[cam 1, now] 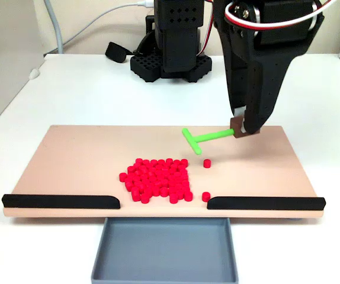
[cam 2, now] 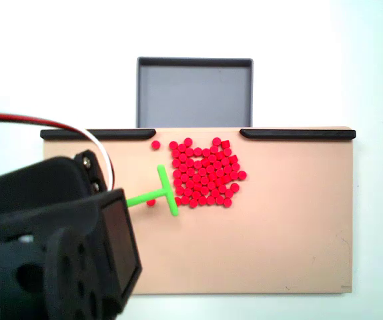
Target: Gather the left side granules
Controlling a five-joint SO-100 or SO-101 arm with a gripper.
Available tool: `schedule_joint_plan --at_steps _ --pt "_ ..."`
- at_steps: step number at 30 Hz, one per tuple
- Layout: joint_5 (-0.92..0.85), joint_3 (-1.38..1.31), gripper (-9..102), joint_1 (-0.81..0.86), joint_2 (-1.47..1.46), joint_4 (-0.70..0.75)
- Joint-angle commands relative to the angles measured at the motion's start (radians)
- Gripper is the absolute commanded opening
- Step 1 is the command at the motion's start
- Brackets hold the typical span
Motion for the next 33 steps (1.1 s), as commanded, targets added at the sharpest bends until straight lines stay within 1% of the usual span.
schedule_joint_plan --at_steps 1,7,15,21,26,33 --pt "-0.169 0.063 0 0.015 0.104 0.003" --pt "-0.486 0.186 0 0.057 0.215 -0.008" --pt "-0.936 0.370 0 0.170 0.377 -0.009" --pt "-1.213 0.483 0 0.238 0.468 -0.054" --pt "-1.275 0.578 0 0.258 0.525 -0.150" --pt "-1.299 0.578 0 0.239 0.532 -0.150"
